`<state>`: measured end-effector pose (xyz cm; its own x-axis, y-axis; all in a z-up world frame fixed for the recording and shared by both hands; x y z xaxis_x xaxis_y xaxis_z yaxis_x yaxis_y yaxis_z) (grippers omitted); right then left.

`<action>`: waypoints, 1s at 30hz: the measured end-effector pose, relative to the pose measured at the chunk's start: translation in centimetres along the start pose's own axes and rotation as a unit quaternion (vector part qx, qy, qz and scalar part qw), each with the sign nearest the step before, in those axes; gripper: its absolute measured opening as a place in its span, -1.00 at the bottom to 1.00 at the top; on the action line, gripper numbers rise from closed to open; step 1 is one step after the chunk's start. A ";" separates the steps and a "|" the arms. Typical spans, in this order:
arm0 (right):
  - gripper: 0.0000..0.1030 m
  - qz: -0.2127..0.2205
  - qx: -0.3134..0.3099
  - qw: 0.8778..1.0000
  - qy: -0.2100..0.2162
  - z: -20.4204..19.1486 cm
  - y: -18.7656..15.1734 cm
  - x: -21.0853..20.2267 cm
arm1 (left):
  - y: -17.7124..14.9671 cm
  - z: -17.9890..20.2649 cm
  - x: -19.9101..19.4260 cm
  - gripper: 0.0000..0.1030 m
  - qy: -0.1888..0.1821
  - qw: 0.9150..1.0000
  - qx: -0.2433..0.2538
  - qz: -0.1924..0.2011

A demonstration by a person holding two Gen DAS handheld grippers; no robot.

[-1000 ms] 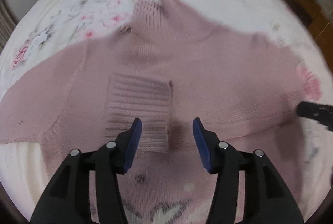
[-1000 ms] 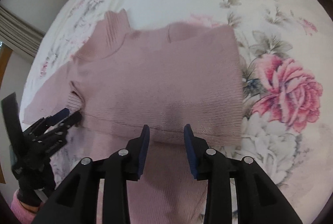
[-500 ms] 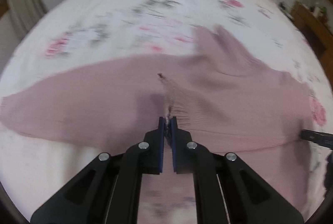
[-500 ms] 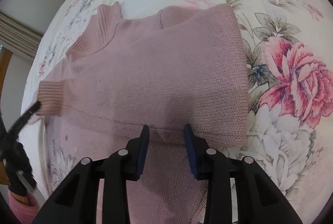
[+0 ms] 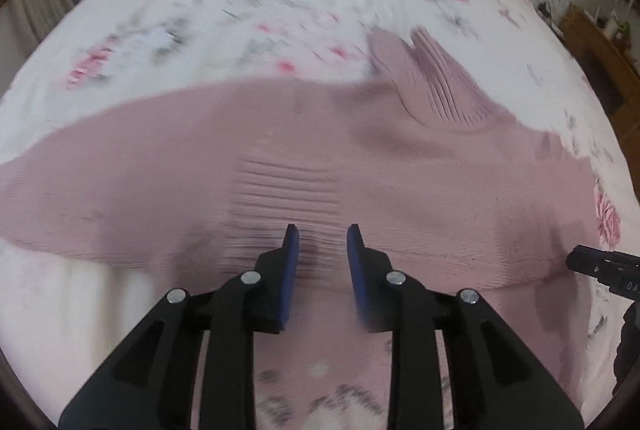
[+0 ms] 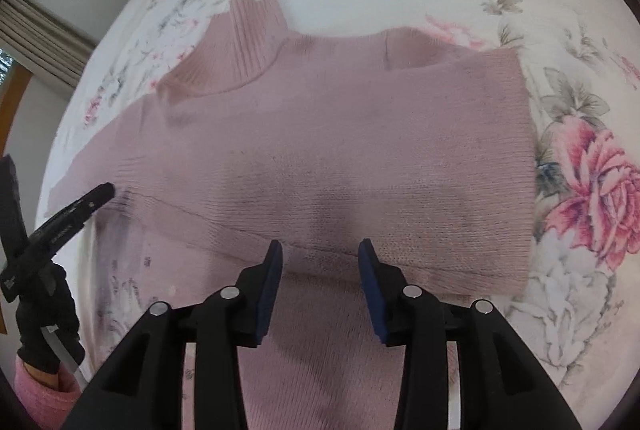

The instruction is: Fold small clothes

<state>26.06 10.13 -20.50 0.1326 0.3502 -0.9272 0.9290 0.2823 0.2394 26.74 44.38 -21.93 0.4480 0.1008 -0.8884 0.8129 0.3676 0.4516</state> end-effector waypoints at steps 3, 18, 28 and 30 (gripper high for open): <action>-0.23 -0.011 0.010 1.000 -0.005 0.6 -0.1 1.5 | -1.0 0.6 2.5 -0.51 0.000 1.000 0.008 -0.030; 0.20 0.011 -0.014 1.000 0.022 -2.7 -0.3 -1.0 | -1.3 -6.4 -3.0 0.02 -0.031 0.998 -0.052 0.027; 0.20 -0.027 -0.085 0.994 0.058 -10.2 -3.2 0.9 | -6.1 -30.3 -7.9 0.03 0.062 0.970 -0.233 0.037; 0.20 -0.032 -0.091 0.994 0.060 -11.0 -3.6 1.4 | -6.6 -33.3 -7.7 0.03 0.060 0.961 -0.266 0.037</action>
Point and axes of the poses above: each gripper's, at about its wrist camera, not at the fingertips, and x roughly the way its jaws point, z to its right, y to its top, the point moved 7 cm from there along x, roughly the way its jaws point, and after that the axes turned 1 degree about -x, right-handed, at the moved point
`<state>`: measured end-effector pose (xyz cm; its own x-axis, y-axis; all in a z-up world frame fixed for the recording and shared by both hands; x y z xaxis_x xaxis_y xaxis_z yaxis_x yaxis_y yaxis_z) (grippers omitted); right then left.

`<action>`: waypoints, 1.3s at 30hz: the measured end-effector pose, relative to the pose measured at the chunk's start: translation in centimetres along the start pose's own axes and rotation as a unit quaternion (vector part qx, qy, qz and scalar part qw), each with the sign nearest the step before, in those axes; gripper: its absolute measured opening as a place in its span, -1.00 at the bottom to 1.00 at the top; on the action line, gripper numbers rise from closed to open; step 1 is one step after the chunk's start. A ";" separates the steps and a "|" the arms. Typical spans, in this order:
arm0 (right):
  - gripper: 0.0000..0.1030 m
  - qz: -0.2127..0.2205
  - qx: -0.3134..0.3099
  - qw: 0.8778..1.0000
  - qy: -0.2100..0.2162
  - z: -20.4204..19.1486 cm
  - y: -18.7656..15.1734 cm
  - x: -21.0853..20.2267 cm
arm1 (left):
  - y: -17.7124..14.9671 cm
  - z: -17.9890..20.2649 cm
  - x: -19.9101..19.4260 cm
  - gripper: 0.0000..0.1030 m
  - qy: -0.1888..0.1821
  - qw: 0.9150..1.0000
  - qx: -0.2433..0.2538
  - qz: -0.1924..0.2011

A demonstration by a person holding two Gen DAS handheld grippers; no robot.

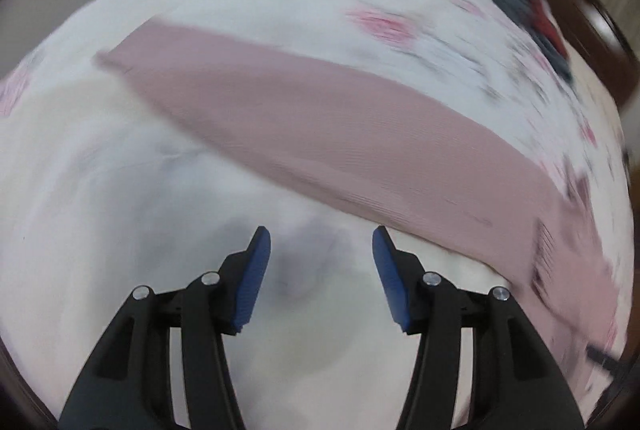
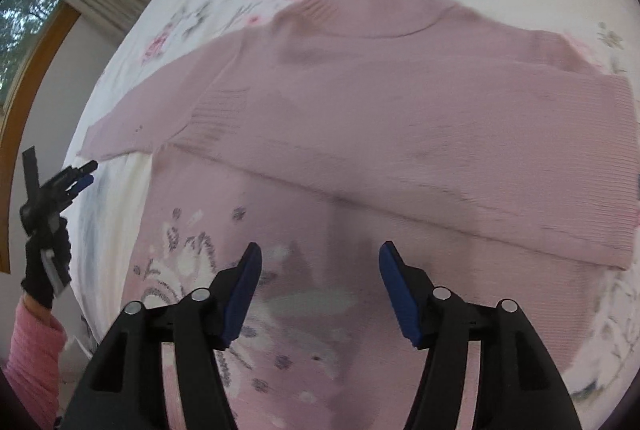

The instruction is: Fold small clothes

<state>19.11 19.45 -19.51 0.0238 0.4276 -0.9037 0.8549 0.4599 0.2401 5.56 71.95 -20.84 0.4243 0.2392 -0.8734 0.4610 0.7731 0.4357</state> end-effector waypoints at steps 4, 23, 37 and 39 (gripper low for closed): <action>0.20 -0.008 -0.003 1.000 -0.007 -0.7 -0.2 1.5 | 1.9 -4.1 1.3 0.01 -0.041 0.996 -0.075 0.005; 0.20 -0.019 0.003 0.999 -0.029 0.2 -0.9 3.9 | 7.9 -7.2 3.2 -0.77 -0.090 0.979 -0.169 0.070; 0.20 0.017 0.041 0.999 -0.008 2.5 -2.0 -0.8 | 3.8 11.0 -5.6 -0.86 -0.152 0.978 0.047 0.138; 0.20 0.023 0.047 0.999 -0.009 3.0 -2.1 -1.4 | 2.0 14.3 -5.9 -0.86 -0.176 0.973 0.067 0.129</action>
Point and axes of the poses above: each gripper's, at about its wrist camera, not at the fingertips, and x roughly the way its jaws point, z to its right, y to its top, the point moved 7 cm from there along x, roughly the way its jaws point, and after that the axes turned 1 degree about -x, right-handed, at the moved point
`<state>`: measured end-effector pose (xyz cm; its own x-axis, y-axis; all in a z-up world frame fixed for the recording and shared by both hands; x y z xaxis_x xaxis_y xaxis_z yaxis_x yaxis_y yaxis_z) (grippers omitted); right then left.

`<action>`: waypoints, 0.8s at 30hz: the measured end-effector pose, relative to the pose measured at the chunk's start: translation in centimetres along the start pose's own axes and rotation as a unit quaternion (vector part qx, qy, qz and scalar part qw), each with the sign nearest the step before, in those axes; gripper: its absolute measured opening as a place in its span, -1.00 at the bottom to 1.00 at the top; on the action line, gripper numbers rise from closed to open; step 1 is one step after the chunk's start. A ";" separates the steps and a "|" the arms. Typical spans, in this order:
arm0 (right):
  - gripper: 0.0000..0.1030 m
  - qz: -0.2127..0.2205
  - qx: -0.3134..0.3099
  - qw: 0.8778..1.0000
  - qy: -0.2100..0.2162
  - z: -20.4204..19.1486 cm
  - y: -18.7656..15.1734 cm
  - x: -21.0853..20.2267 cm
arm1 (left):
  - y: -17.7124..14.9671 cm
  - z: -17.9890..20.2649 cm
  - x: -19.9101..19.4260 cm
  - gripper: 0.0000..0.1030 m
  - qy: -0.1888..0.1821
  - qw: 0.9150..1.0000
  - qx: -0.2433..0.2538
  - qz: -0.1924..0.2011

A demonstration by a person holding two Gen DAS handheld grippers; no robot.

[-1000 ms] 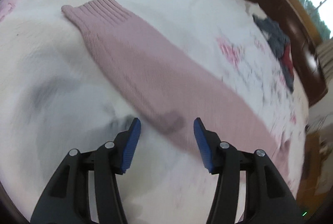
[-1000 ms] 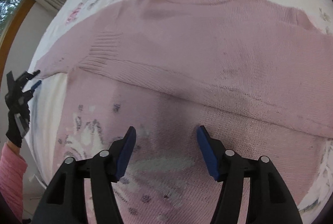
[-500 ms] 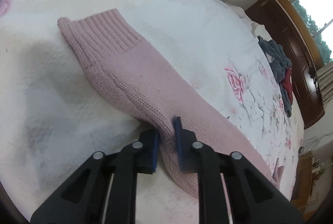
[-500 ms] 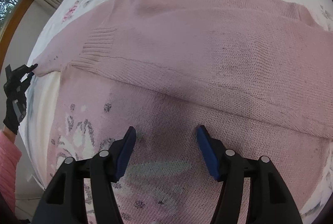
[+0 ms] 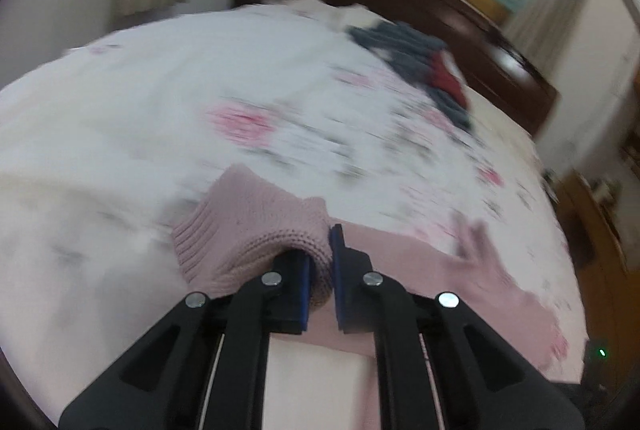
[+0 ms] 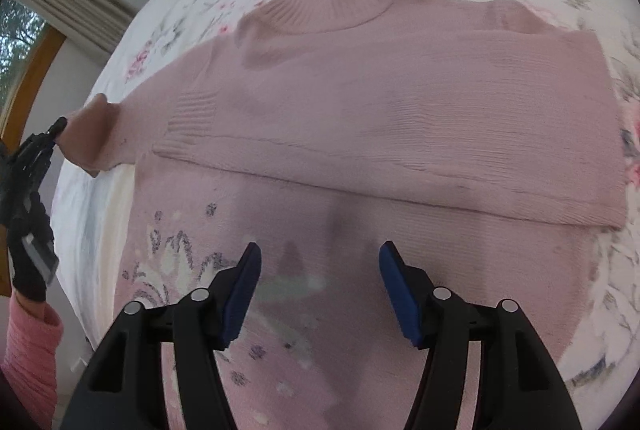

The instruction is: Fold small clothes

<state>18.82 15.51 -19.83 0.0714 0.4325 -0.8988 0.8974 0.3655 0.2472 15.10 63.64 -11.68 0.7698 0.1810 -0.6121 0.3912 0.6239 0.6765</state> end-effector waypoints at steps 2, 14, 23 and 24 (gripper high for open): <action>0.20 0.003 0.007 1.000 0.002 0.8 -0.2 -0.6 | -1.5 3.5 0.9 -0.86 -0.021 1.000 0.016 -0.013; 0.20 0.010 0.028 1.000 0.002 3.8 -0.8 -0.9 | -11.6 18.5 7.5 -0.86 -0.103 0.991 0.065 -0.064; 0.20 0.004 0.033 0.999 0.005 4.3 -1.2 -0.2 | -16.8 17.5 13.1 -0.80 -0.096 0.984 0.034 -0.146; 0.21 0.004 0.034 0.999 0.005 4.2 -1.2 -0.1 | -17.2 17.3 13.3 -0.74 -0.096 0.983 0.032 -0.152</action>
Point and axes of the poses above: each gripper's, at about its wrist camera, not at the fingertips, and x roughly the way its jaws point, z to its right, y to its top, the point moved 7 cm from there along x, roughly the way its jaws point, and after that the axes turned 1 degree about -x, right-handed, at the moved point
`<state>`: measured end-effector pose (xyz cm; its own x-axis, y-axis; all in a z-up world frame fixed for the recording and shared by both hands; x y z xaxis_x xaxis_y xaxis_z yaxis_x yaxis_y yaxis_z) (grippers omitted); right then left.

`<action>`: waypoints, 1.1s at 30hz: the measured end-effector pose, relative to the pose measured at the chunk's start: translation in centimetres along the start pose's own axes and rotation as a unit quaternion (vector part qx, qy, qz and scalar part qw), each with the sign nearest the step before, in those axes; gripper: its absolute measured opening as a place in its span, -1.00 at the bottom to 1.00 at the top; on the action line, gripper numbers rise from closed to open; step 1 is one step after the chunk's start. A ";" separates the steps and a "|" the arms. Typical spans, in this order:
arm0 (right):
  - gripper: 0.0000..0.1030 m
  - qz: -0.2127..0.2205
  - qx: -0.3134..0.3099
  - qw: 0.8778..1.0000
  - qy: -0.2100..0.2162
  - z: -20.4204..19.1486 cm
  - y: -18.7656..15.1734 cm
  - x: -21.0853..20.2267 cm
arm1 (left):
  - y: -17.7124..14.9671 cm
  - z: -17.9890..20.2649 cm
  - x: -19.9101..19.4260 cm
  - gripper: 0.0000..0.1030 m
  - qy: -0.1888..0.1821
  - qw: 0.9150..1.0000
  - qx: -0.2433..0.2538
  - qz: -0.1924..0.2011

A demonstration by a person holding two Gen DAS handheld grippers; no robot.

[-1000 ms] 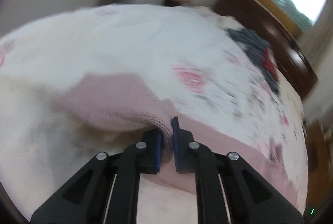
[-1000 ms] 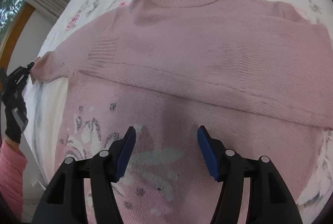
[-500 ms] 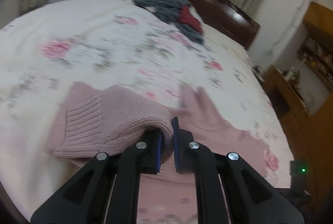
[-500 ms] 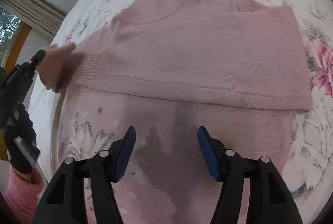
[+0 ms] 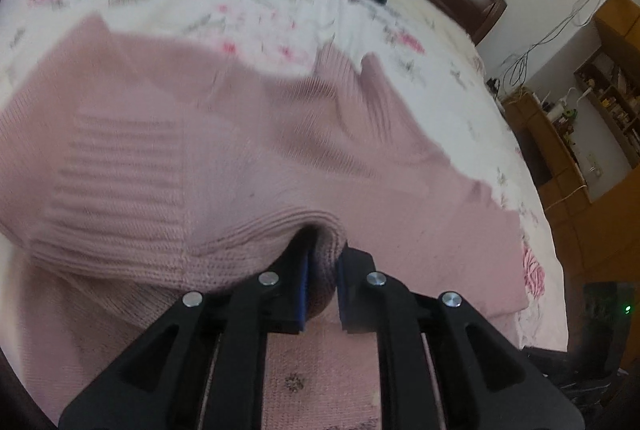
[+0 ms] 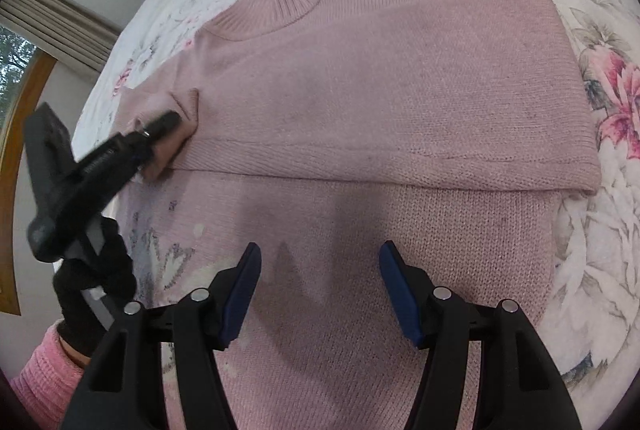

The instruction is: Fold small clothes

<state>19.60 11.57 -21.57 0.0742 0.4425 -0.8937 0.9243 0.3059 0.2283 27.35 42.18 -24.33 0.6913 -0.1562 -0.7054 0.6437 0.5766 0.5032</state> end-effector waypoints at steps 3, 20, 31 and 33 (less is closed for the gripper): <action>0.23 -0.003 0.002 1.000 -0.002 -0.1 0.1 0.1 | -0.9 -0.4 -0.1 -0.72 -0.016 1.000 -0.003 -0.015; 0.24 -0.024 0.016 0.996 0.087 -8.7 5.4 2.5 | 4.5 -10.4 -6.5 -0.30 0.093 0.996 0.013 -0.004; 0.30 -0.060 0.034 0.988 0.141 -13.8 7.6 6.5 | 4.7 -12.3 -7.0 -0.27 0.049 0.998 -0.041 -0.006; 0.31 -0.068 0.041 0.985 0.153 -14.4 8.0 7.4 | 4.8 -12.5 -7.9 -0.23 0.049 0.998 -0.041 0.000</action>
<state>22.11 29.41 -20.79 -0.1569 0.6395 -0.7526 0.9458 0.3168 0.0720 20.84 56.21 -22.60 0.6541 -0.0790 -0.7523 0.6116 0.6405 0.4645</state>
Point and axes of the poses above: each gripper's, at about its wrist camera, not at the fingertips, and x roughly the way its jaws point, z to its right, y to its top, the point moved 7 cm from there along x, roughly the way its jaws point, and after that the axes turned 1 degree about -x, right-handed, at the moved point
